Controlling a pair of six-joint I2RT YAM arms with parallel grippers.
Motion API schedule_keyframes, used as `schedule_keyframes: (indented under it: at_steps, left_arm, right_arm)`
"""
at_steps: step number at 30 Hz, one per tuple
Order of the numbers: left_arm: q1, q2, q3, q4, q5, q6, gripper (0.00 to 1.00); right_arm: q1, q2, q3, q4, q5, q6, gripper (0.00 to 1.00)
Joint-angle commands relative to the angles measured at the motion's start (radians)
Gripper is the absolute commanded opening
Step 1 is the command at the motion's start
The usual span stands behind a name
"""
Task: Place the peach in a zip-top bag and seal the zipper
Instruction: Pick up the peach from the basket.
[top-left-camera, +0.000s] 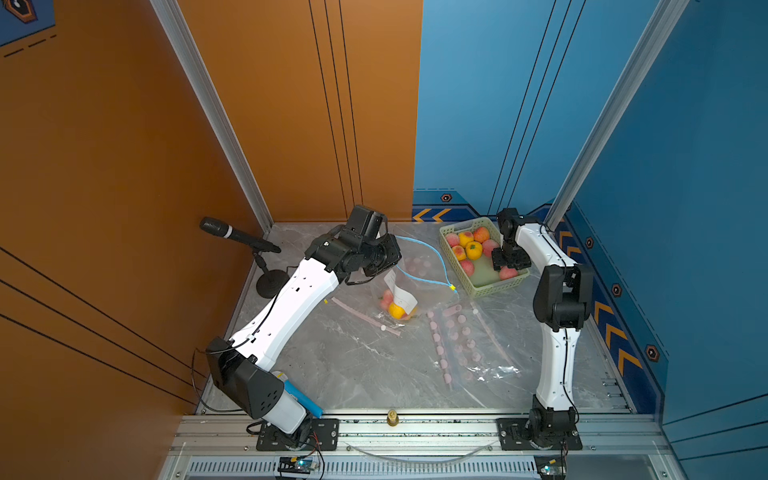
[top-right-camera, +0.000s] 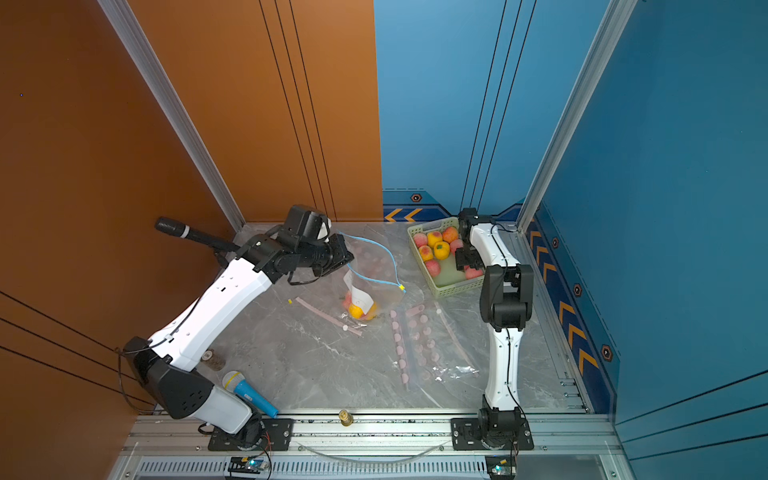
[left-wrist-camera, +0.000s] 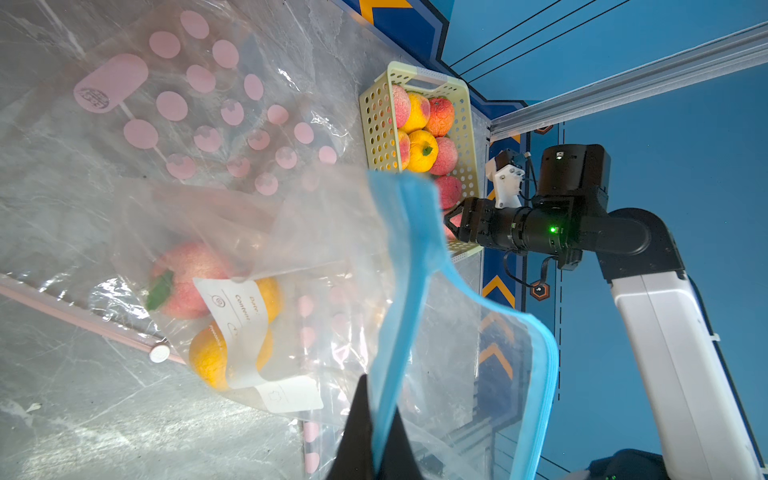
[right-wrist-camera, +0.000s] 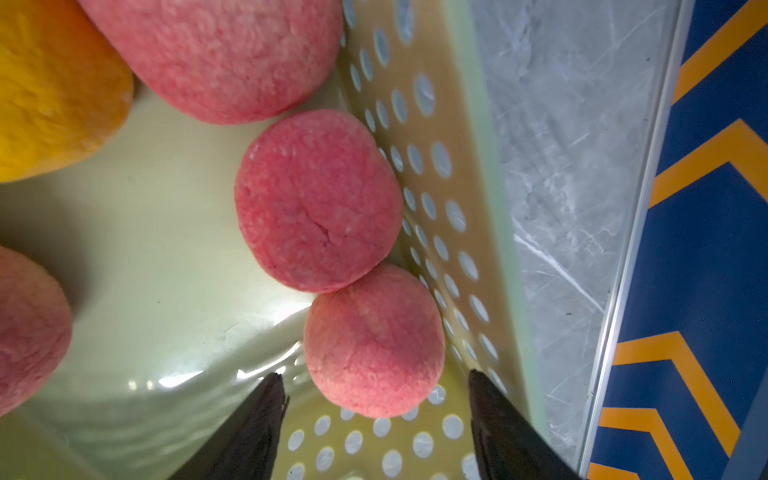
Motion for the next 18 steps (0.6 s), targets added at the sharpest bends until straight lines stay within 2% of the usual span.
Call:
schedule_keyframes:
  at_steps: [1, 12, 18]
  left_arm:
    - [-0.001, -0.015, 0.010, -0.002, -0.001, 0.011, 0.00]
    - [-0.001, -0.017, 0.009, -0.001, 0.001, 0.010, 0.00]
    - [-0.001, -0.020, 0.007, -0.001, -0.001, 0.010, 0.00]
  right_arm:
    - [-0.005, 0.026, 0.029, -0.031, 0.004, -0.006, 0.71]
    - [0.004, 0.067, 0.029, -0.025, -0.066, -0.014, 0.67]
    - [0.006, 0.094, 0.042, -0.018, -0.052, 0.000, 0.67]
